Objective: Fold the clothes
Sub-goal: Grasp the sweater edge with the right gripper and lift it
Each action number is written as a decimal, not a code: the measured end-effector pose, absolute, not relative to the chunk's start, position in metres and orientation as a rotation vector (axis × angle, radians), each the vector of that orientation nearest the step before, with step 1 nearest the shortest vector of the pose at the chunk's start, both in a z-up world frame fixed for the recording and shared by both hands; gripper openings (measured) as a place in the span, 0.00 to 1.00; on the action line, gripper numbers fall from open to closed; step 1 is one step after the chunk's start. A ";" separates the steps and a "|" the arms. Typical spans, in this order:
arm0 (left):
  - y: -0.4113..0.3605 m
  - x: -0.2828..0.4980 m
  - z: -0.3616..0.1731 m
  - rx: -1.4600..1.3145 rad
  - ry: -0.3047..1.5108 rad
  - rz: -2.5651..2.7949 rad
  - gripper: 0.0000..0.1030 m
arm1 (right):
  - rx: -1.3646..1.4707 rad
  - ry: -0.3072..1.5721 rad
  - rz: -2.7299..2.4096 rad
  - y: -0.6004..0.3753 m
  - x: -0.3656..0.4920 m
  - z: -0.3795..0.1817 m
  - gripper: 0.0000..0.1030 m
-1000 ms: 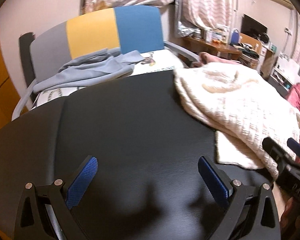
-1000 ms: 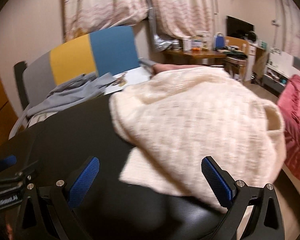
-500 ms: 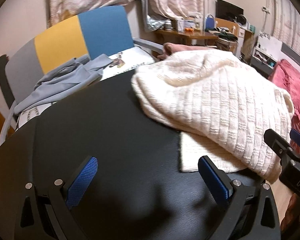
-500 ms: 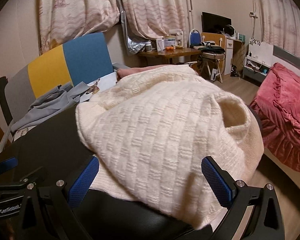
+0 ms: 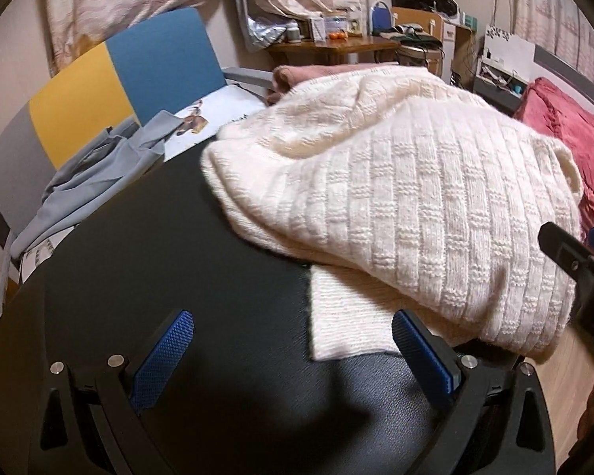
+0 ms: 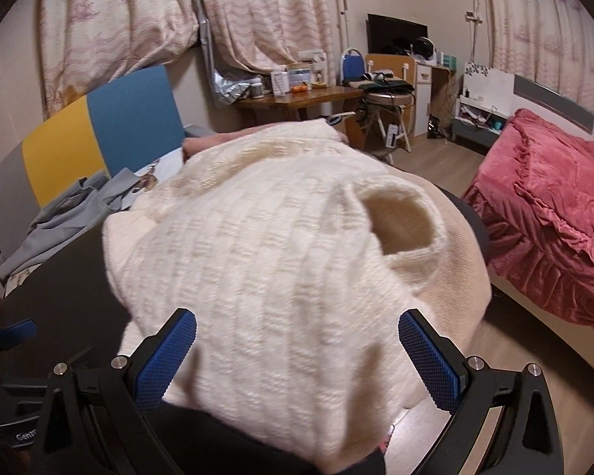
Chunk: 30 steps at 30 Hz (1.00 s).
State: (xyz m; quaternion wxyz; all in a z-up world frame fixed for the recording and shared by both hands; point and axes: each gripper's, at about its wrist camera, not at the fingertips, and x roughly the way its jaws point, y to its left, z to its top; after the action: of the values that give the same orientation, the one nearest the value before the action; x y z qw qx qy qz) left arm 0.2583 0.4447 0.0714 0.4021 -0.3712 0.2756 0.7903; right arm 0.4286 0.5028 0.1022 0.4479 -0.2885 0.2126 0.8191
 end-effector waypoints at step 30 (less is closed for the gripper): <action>0.501 0.240 0.013 -1.083 0.797 1.821 1.00 | -0.608 0.956 2.108 0.607 0.423 0.102 0.10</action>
State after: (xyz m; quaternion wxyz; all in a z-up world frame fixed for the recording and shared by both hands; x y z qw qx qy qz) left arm 0.2398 0.5008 0.0134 0.4251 -0.4332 0.3187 0.7281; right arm 0.4233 0.6067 0.1023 0.3653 -0.2365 0.3719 0.8200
